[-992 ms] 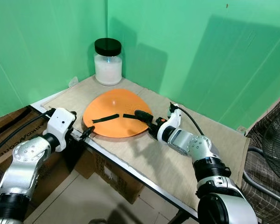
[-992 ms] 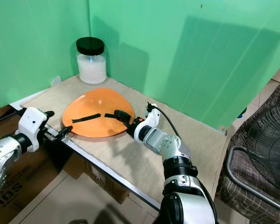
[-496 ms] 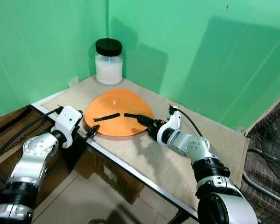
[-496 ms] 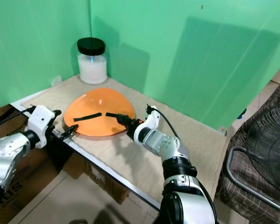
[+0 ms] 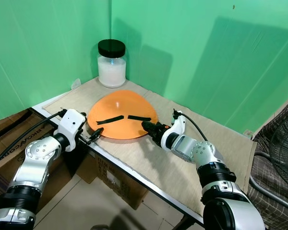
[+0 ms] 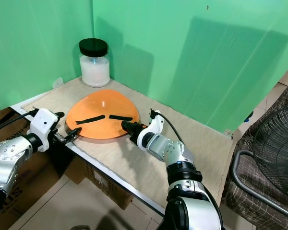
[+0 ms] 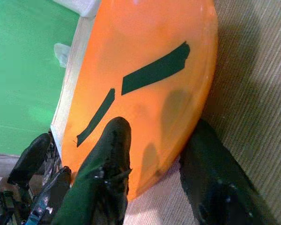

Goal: Setting the table

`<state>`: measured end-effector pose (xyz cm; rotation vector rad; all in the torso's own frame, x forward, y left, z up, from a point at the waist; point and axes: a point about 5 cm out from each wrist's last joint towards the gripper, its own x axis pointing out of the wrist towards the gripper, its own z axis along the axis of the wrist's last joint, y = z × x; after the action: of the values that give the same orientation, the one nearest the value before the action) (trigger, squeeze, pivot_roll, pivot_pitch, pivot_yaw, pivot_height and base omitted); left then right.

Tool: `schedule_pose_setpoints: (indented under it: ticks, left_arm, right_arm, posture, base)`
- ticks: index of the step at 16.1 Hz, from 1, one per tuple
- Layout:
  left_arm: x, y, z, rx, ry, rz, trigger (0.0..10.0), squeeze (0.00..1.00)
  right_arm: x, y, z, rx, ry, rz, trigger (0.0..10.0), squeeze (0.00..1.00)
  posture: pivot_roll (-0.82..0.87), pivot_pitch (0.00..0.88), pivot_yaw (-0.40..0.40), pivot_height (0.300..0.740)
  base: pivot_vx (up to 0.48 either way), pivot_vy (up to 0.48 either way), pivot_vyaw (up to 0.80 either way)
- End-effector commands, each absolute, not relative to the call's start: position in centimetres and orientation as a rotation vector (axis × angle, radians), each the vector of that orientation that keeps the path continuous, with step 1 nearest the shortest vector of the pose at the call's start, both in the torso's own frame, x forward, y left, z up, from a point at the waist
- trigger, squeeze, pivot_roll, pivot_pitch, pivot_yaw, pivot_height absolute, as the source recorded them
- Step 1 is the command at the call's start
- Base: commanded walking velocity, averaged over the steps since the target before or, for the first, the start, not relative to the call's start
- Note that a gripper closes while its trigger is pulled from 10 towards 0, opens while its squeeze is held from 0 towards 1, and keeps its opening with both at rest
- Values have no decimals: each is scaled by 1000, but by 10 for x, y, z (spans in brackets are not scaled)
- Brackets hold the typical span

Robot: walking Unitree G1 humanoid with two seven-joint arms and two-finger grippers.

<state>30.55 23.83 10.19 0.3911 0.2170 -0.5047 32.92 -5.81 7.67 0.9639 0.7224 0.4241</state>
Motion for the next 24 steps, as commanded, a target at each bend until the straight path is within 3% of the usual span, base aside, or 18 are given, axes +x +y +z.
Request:
schedule_pose_setpoints:
  ticks: [1, 7, 11, 16, 19, 20, 24]
  left_arm:
    - [309, 232, 110, 391, 178, -532, 10000, 0]
    - [295, 221, 142, 338, 36, -537, 10000, 0]
    - [273, 218, 145, 313, 42, -484, 10000, 0]
    - [264, 218, 165, 272, -10, -336, 10000, 0]
    - [267, 217, 176, 176, -40, -258, 10000, 0]
    - [268, 222, 173, 119, -21, -239, 10000, 1000]
    - [272, 232, 174, -111, -14, -278, 10000, 1000]
  right_arm:
    - [332, -56, 81, 962, 711, 417, 0, 0]
    - [334, -61, 81, 1002, 685, 393, 0, 0]
    - [336, -67, 90, 1032, 596, 417, 0, 0]
    - [333, -90, 115, 970, 418, 462, 0, 0]
    - [323, -122, 138, 857, 236, 410, 0, 0]
    - [317, -127, 145, 858, 204, 448, 0, 0]
    - [294, -139, 164, 883, 99, 617, 0, 0]
  posture:
    - [143, 0, -159, 740]
    - [141, 0, -143, 740]
    - [141, 0, -139, 740]
    - [147, 0, -143, 740]
    - [149, 0, -150, 740]
    - [145, 0, -147, 740]
    - [143, 0, -141, 740]
  base:
    - [0, 0, 0]
    - [0, 0, 0]
    - [0, 0, 0]
    - [0, 0, 0]
    - [0, 0, 0]
    - [0, 0, 0]
    - [0, 0, 0]
